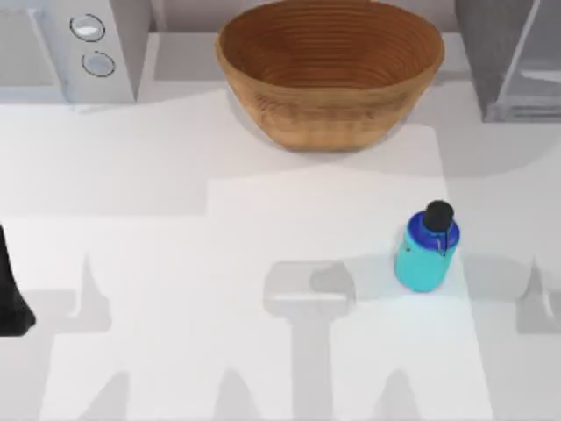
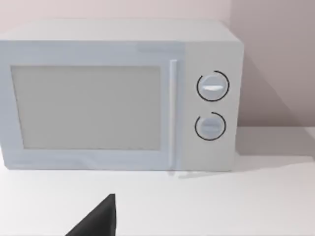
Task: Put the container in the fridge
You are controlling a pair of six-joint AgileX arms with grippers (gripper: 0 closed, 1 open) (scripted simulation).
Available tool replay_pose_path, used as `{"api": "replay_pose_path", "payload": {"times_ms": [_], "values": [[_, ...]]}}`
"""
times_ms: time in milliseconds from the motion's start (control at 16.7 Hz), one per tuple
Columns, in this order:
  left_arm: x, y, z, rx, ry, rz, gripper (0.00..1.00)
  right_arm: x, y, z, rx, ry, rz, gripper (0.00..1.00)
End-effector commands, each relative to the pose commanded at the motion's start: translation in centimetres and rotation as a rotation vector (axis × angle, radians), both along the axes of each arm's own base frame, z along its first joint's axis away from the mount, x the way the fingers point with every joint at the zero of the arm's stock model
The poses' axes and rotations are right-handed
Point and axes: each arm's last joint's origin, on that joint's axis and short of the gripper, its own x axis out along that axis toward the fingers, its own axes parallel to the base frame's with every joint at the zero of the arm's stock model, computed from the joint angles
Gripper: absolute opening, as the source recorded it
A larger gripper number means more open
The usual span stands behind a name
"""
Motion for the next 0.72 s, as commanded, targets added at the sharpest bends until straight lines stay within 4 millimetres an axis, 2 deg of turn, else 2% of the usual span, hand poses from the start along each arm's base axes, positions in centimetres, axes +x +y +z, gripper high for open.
{"api": "replay_pose_path", "payload": {"times_ms": [360,720], "values": [[0.0,0.0,0.0,0.0,0.0,0.0,1.0,0.6,0.2,0.3,-0.005,0.003,0.036,1.0],[0.0,0.0,0.0,0.0,0.0,0.0,1.0,3.2,1.1,0.6,-0.028,0.033,0.194,1.0]]}}
